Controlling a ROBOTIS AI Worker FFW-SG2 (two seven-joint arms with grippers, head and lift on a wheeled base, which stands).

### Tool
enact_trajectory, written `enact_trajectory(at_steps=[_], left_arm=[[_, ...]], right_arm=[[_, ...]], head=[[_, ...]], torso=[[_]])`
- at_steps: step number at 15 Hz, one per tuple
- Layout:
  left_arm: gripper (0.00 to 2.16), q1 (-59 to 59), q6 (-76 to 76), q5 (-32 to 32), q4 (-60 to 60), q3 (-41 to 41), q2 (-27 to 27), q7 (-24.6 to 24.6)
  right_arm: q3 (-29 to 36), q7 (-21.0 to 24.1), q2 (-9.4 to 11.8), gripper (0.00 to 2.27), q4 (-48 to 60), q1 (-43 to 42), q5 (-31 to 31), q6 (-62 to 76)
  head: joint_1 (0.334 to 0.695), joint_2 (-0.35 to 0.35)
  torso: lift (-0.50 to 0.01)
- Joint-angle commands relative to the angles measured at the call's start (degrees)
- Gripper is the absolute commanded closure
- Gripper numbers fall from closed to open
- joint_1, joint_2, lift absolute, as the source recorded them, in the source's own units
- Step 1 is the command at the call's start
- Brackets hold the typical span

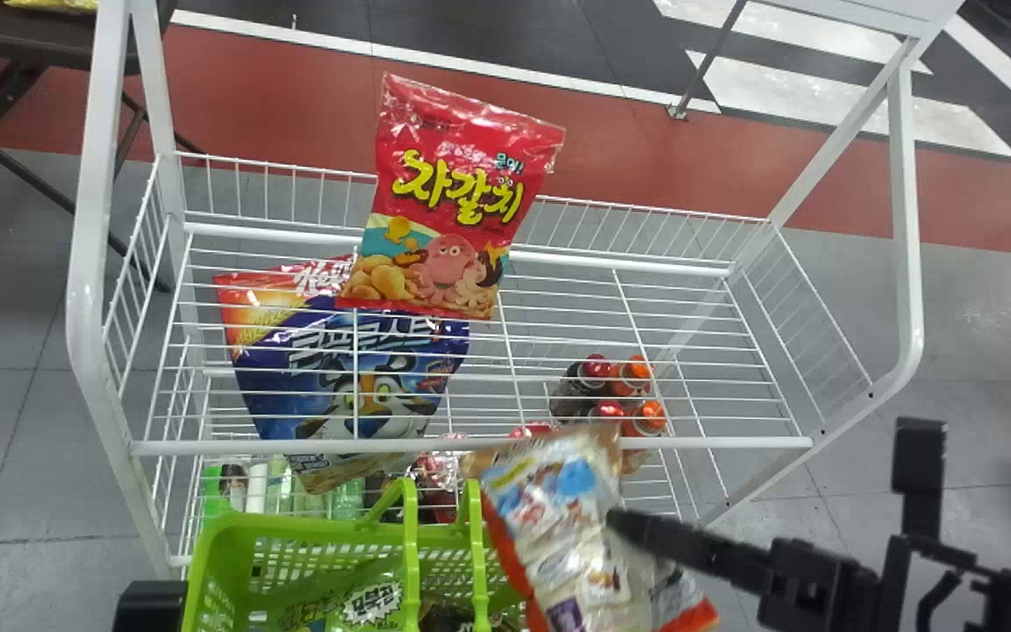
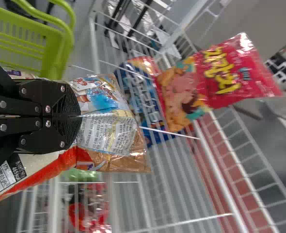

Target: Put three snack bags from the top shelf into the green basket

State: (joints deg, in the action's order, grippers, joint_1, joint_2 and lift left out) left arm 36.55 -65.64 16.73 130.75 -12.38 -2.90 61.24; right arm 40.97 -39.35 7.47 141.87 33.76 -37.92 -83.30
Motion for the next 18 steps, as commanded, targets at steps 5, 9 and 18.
enact_trajectory(at_steps=[5,9,18], left_arm=[[1.6,-0.2,-0.1,1.2,0.4,1.0,-0.4,0.1],[1.6,0.0,-0.1,1.4,0.6,1.0,-0.5,0.5],[1.6,0.5,0.3,1.4,0.9,1.0,-0.5,0.5]], right_arm=[[-8.7,-2.8,0.0,2.13,-0.9,3.4,2.9,-6.8],[-15.0,-2.7,1.1,2.13,-1.8,4.8,7.0,-6.8],[-25.1,2.1,3.5,1.47,-8.0,5.8,17.7,7.8]], head=[[0.695,-0.35],[0.695,-0.35],[0.695,-0.35]], torso=[[-0.047],[-0.047],[-0.047]])
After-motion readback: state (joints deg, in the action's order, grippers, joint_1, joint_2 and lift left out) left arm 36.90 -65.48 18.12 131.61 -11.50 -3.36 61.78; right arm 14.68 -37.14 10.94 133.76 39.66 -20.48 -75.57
